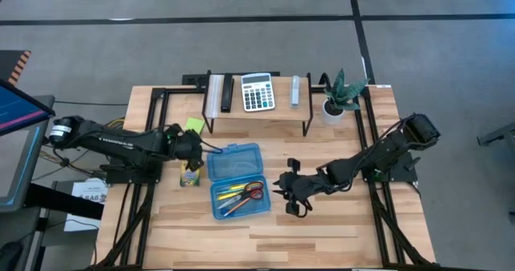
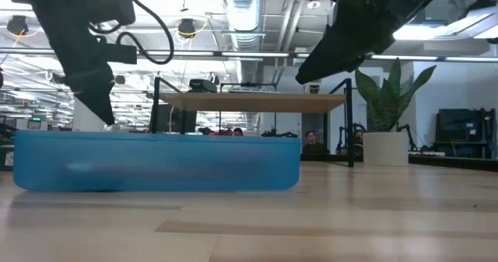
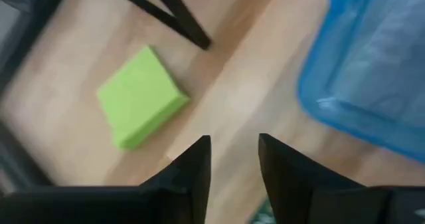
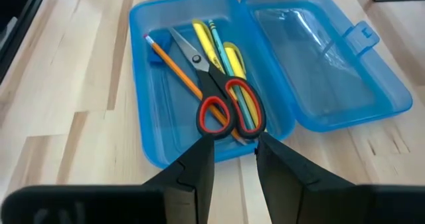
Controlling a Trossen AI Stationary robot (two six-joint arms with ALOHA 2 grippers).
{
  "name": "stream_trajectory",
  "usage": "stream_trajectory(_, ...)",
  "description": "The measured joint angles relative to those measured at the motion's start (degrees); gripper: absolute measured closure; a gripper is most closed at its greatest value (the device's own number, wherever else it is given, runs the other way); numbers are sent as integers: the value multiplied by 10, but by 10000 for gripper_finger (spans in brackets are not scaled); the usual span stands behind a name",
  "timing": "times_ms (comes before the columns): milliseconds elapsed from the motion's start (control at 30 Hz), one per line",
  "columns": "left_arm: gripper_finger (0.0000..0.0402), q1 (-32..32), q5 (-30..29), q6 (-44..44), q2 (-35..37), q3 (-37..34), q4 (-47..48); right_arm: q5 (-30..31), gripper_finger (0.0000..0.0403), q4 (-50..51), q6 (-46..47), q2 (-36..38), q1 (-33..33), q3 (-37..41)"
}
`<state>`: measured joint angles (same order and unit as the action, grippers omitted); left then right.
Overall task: Pack school essentials
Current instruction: Put the green sticky note into the blue supply box
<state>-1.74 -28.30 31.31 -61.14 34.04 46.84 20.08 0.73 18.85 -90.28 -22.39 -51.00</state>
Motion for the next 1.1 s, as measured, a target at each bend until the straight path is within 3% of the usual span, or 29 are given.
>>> stream_trajectory(167,254,58,-4,-53,-5,0,2,0,274,-1,0,0,-1,0)
stream_trajectory(433,213,112,0,-37,-28,0,-17,0,275,0,-3,0,-1,0)
stream_trajectory(833,195,146,-24,-152,-180,0,-70,-2,274,0,-9,0,-1,0)
stream_trajectory(1100,195,176,-33,-202,-226,2,-79,-2,277,1,-12,0,-1,0)
